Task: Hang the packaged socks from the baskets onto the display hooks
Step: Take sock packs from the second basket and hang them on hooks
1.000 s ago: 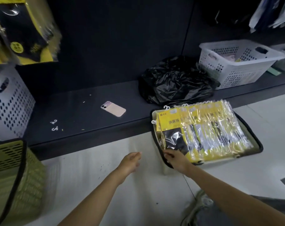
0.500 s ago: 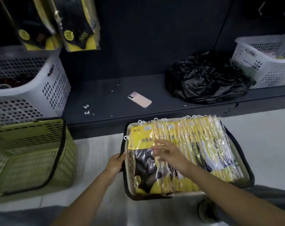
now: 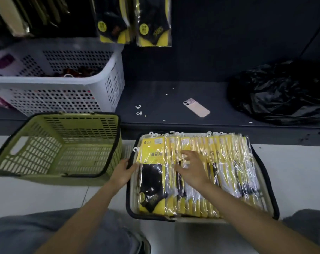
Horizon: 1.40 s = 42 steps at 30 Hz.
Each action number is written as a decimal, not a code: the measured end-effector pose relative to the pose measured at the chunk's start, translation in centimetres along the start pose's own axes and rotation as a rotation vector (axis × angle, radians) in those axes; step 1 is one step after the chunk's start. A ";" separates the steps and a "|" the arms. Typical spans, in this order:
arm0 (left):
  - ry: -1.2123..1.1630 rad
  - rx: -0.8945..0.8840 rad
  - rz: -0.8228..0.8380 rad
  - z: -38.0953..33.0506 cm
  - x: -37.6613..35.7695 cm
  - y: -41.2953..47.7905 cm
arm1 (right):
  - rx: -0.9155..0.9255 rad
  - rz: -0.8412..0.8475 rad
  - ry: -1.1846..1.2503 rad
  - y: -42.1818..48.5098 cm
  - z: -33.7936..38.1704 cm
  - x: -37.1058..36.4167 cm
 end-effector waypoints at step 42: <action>-0.621 -0.589 -0.345 -32.8 3.0 4.8 | 0.374 0.025 0.516 10.2 21.0 24.0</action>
Point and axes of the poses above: each hand's wrist, its own y-axis towards the middle knuckle, its own x-axis out of the back of the hand, z = x × y, the point moved 4 cm from there along y, towards the middle knuckle, and after that the axes turned 7 degrees about -x, right-handed, at the moved point
